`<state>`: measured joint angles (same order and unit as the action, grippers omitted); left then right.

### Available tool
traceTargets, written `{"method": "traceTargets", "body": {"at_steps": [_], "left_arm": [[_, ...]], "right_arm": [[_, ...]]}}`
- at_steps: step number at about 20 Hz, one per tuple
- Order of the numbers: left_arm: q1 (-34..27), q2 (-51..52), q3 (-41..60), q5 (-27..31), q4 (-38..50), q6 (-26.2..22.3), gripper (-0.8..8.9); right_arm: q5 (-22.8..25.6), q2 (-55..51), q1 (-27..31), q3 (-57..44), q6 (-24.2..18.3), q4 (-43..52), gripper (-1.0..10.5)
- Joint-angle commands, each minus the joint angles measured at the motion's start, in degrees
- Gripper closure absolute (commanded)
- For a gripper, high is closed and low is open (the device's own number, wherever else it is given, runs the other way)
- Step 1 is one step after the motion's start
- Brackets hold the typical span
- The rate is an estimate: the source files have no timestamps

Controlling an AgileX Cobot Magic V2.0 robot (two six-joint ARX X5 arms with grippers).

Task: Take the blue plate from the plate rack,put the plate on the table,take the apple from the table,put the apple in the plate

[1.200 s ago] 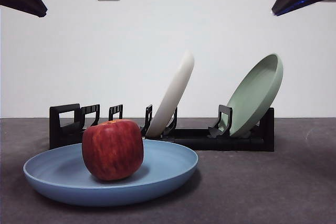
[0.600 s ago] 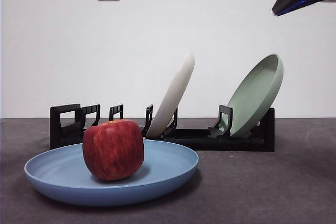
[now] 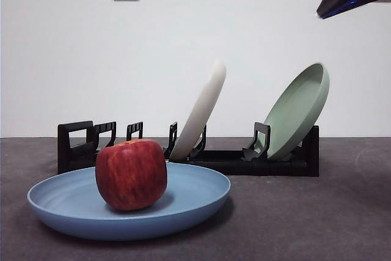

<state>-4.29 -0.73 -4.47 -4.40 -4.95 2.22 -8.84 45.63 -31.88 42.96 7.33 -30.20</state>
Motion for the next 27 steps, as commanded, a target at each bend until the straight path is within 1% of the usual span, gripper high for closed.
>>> {"method": "traceTargets", "body": {"at_steps": [1, 6, 11, 12, 13, 27], "left_arm": [[-1.0, 0.6, 1.8, -0.4, 0.8, -1.9, 8.16], [-2.3, 0.6, 4.3, -0.2, 0.0, -2.3, 8.16], [-2.2, 0.6, 4.3, 1.8, -6.0, -2.2, 8.16], [-2.2, 0.6, 4.3, 1.3, -5.6, -1.7, 8.16], [-2.2, 0.6, 4.3, 0.6, -5.4, 0.1, 8.16], [-2.2, 0.6, 4.2, 1.2, -5.4, 0.2, 8.16]], "right_arm": [[0.2, 0.0, -0.1, -0.5, 0.6, 0.3, 9.5], [0.2, 0.0, -0.1, -0.5, 0.6, 0.2, 9.5], [0.2, 0.0, -0.1, -0.5, 0.6, 0.2, 9.5], [0.2, 0.0, -0.1, -0.5, 0.6, 0.2, 9.5], [0.2, 0.0, -0.1, -0.5, 0.6, 0.2, 9.5], [0.2, 0.0, -0.1, -0.5, 0.5, 0.2, 9.5]]}}
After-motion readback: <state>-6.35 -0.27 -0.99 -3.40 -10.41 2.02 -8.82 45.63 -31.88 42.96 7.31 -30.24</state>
